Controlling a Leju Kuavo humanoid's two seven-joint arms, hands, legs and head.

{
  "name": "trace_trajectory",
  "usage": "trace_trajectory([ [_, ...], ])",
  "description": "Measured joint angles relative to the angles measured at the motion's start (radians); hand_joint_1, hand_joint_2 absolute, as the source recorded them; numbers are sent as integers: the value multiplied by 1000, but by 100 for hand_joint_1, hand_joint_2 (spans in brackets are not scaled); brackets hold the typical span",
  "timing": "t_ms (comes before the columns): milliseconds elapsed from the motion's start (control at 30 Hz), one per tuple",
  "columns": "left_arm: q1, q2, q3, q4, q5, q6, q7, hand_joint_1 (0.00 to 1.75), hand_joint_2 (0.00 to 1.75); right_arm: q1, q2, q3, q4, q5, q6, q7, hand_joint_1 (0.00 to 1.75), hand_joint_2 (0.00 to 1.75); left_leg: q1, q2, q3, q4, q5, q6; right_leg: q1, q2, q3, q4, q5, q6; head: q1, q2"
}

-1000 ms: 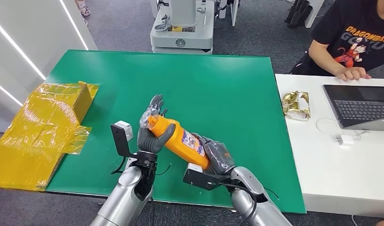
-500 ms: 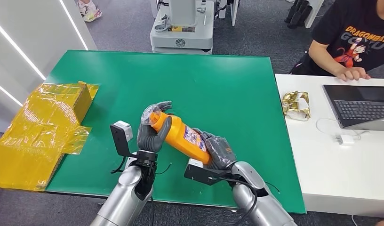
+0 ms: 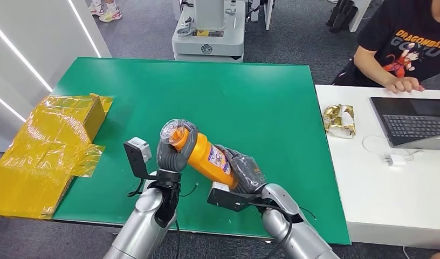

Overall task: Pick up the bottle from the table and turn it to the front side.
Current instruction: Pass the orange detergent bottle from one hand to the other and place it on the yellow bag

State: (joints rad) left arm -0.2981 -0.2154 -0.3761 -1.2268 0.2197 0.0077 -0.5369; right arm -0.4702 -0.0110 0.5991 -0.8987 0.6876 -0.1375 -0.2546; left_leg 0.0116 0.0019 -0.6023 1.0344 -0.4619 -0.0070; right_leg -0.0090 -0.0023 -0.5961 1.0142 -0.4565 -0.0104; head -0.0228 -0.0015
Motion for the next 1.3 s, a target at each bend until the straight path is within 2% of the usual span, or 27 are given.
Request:
trace_trajectory([
  [67, 1, 1, 0, -15, -21, 10, -2, 175, 175, 5, 8, 4, -7, -39, -30, -6, 0, 175, 0, 0, 0, 0, 0, 0, 0, 0, 0, 0, 0, 0, 0, 0],
  [233, 5, 7, 0, -33, -37, 22, -2, 175, 175, 24, 11, -3, -49, -95, -90, -33, 0, 175, 0, 0, 0, 0, 0, 0, 0, 0, 0, 0, 0, 0, 0, 0],
  [367, 17, 15, 6, -53, -47, 45, -8, 175, 175, 69, 16, -30, -130, -190, -188, -100, 0, 175, 0, 0, 0, 0, 0, 0, 0, 0, 0, 0, 0, 0, 0, 0],
  [500, 22, 25, 14, -71, -51, 58, -15, 175, 175, 110, 20, -47, -215, -243, -226, -134, 0, 175, 0, 0, 0, 0, 0, 0, 0, 0, 0, 0, 0, 0, 0, 0],
  [633, 30, 33, 28, -97, -63, 93, -29, 175, 175, 156, 26, -63, -304, -371, -285, -229, 0, 175, 0, 0, 0, 0, 0, 0, 0, 0, 0, 0, 0, 0, 0, 0],
  [767, 36, 62, 45, -146, -107, 152, -32, 175, 175, 212, 29, -62, -439, -511, -350, -318, 0, 175, 0, 0, -1, 0, 0, 0, 0, 0, 0, 0, 0, 0, 0, 0],
  [933, 44, 102, 56, -178, -173, 205, -28, 175, 175, 243, 29, -47, -542, -547, -368, -332, 0, 175, 0, 0, -1, -1, 0, 0, 0, 0, -1, 0, -1, 0, 0, 0],
  [1133, 53, 155, 61, -187, -403, 355, -13, 175, 175, 262, 30, -31, -587, -563, -367, -348, 0, 175, 0, 0, 0, -1, 0, 0, 0, 0, 0, 0, 0, 0, 0, 0],
  [1300, 45, 221, 65, -187, -735, 486, 82, 175, 175, 272, 30, -26, -616, -575, -382, -358, 0, 175, 0, 1, 0, -1, 0, 0, 0, 1, -1, 0, 0, -1, 0, 0],
])
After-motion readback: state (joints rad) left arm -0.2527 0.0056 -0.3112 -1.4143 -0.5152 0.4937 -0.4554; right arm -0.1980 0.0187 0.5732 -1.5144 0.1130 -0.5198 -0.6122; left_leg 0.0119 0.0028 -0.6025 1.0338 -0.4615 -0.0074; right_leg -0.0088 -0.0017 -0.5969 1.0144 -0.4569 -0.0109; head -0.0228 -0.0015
